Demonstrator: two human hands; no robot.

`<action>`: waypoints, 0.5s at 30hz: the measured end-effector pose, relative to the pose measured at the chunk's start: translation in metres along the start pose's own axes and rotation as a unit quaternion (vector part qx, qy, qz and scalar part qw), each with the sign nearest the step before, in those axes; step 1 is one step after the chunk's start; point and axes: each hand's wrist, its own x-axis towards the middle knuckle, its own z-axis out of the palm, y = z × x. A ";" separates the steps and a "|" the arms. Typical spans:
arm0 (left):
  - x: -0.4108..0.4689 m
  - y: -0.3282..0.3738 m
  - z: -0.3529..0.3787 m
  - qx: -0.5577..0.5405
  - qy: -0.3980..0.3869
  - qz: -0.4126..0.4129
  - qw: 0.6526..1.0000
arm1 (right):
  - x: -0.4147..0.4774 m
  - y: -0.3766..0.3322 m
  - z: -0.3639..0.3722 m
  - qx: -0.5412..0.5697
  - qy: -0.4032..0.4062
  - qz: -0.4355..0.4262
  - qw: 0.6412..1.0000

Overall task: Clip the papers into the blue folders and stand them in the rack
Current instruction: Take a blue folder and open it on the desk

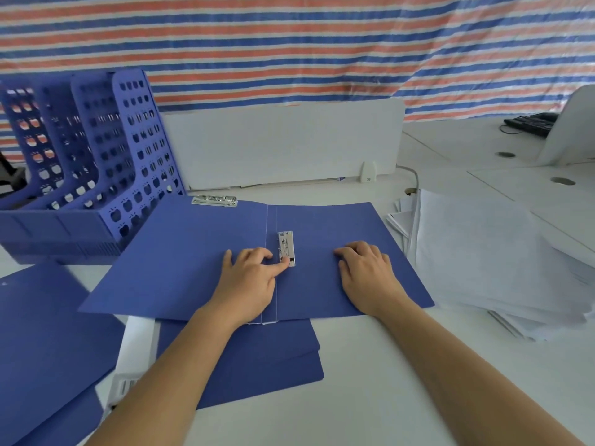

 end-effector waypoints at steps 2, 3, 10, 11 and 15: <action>0.000 0.002 -0.008 -0.026 0.016 0.007 1.000 | 0.000 0.000 0.000 0.003 -0.001 0.002 1.000; 0.001 0.004 -0.014 -0.033 0.033 0.008 0.999 | 0.000 0.000 0.000 0.004 0.000 0.002 1.000; 0.059 0.010 -0.034 -0.170 0.189 -0.121 0.959 | 0.000 0.002 0.000 0.012 0.000 0.001 1.000; 0.070 0.010 -0.034 -0.178 0.198 -0.134 0.955 | 0.001 0.003 -0.001 0.015 0.000 0.000 1.000; 0.098 0.004 -0.029 -0.167 0.189 -0.140 0.958 | 0.001 0.005 0.000 0.025 0.002 -0.003 1.000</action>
